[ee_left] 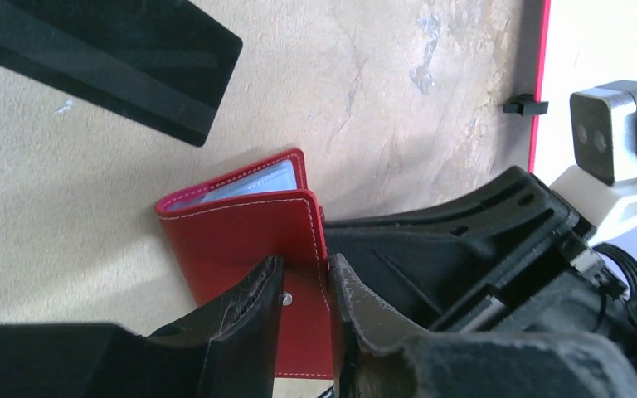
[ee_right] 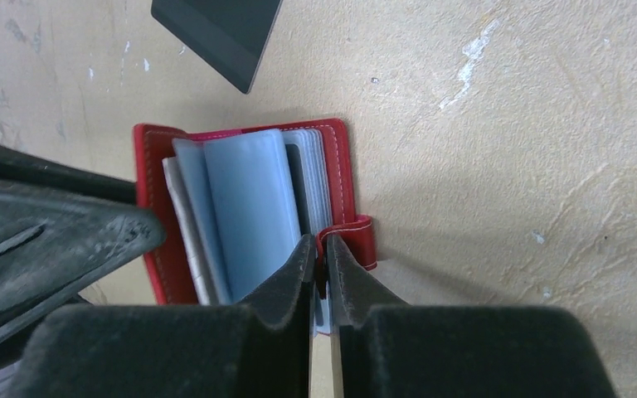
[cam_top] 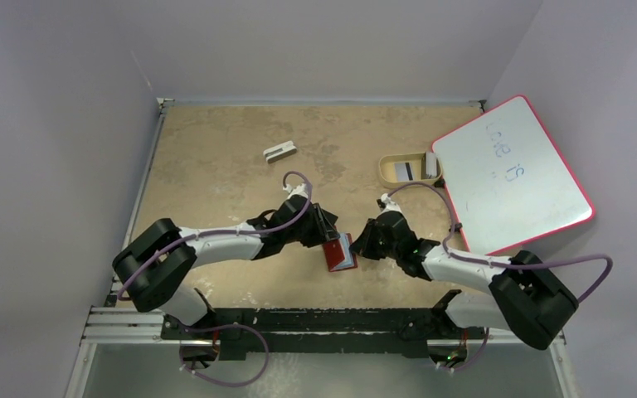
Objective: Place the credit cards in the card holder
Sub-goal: Close the card holder at the center of the board.
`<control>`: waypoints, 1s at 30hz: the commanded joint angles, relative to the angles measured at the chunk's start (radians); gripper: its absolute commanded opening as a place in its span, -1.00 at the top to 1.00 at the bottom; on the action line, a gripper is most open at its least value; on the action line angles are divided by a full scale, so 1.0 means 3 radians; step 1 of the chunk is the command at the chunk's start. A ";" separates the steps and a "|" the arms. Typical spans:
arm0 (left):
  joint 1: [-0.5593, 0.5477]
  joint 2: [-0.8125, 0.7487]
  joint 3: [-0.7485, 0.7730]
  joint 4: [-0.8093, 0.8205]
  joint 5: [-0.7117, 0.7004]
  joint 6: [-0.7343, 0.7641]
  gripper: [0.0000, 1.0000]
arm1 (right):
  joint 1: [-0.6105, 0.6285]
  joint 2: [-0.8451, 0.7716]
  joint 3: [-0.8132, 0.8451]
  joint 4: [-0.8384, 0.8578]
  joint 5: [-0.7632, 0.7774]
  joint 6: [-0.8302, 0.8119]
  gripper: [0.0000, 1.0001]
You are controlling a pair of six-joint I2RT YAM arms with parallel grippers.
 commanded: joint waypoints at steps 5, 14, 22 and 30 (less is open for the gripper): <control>-0.0006 0.0241 0.0229 -0.0243 -0.0233 0.0303 0.52 | 0.0004 -0.0395 0.0138 -0.0379 0.0119 -0.0079 0.73; -0.0011 0.0348 0.0269 -0.0366 -0.0248 0.0372 0.23 | 0.0003 -0.0483 0.0164 -0.0395 0.0030 -0.0108 0.72; -0.0011 0.0292 0.0298 -0.0543 -0.0342 0.0401 0.57 | 0.0003 -0.0460 0.0236 -0.0256 -0.0187 -0.0111 0.81; -0.0008 0.0207 0.0115 -0.0367 -0.0221 0.0355 0.55 | 0.0008 -0.0025 0.0377 0.0149 -0.0515 -0.0215 0.62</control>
